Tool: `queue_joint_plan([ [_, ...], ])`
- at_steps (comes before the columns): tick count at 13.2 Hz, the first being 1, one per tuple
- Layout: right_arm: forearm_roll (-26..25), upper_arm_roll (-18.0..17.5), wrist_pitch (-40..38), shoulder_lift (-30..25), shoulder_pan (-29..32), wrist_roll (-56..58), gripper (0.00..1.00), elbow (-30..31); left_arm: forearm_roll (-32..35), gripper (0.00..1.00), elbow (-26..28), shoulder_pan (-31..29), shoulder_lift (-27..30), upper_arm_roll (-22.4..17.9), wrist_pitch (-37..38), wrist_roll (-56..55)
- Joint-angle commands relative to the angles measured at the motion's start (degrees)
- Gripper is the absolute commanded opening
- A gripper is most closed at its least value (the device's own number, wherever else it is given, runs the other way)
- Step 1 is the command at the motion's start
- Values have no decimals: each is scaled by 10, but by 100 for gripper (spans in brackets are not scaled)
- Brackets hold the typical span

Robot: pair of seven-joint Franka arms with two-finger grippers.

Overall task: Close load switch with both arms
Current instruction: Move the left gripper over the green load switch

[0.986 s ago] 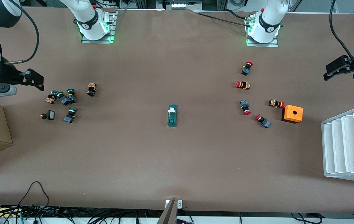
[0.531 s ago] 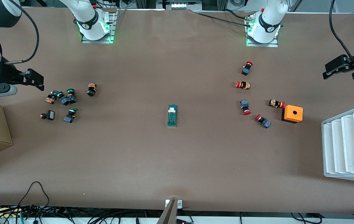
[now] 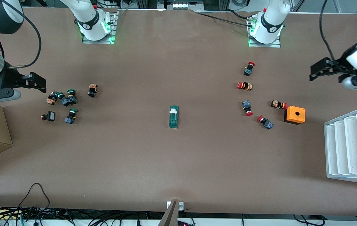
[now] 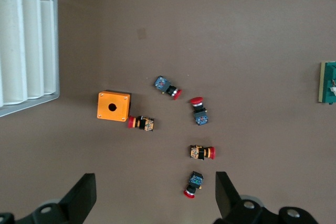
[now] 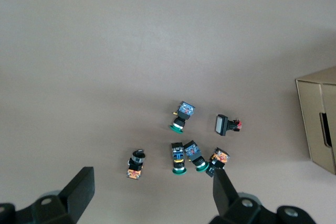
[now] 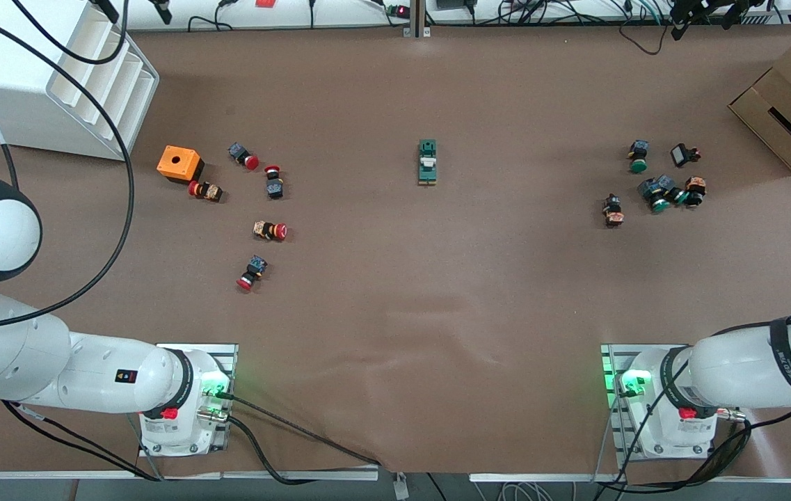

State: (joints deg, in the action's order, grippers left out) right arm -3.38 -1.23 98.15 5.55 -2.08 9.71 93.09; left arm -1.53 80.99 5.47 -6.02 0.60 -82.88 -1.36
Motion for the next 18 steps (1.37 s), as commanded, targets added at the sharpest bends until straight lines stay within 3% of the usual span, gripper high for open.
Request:
queue_joint_plan([
  [1, -1, -2, -12, 14, 4, 60, 100, -12, -15, 100, 0, 2, -18, 59, -21, -38],
  [5, 7, 1, -7, 45, 7, 87, 99, -16, -22, 100, 36, 4, -40, 157, -130, -135],
  [7, 44, 1, -11, 86, 8, 86, 99, -60, -21, 100, 66, 5, -47, 205, -196, -192],
  [8, 52, 1, -12, 112, 8, 84, 99, -91, -13, 100, 84, 5, -50, 228, -238, -239],
  [11, 49, 3, -4, 130, 13, 87, 99, -98, 22, 100, 161, 5, -53, 291, -383, -339],
  [14, 49, 4, -2, 135, 26, 100, 99, -89, 136, 100, 213, 10, -73, 342, -480, -475],
  [16, 57, 6, 10, 150, 46, 130, 99, -90, 248, 100, 219, 50, -107, 344, -512, -598],
  [18, 107, 20, 25, 165, 45, 113, 99, -100, 394, 100, 219, 82, -156, 344, -544, -757],
])
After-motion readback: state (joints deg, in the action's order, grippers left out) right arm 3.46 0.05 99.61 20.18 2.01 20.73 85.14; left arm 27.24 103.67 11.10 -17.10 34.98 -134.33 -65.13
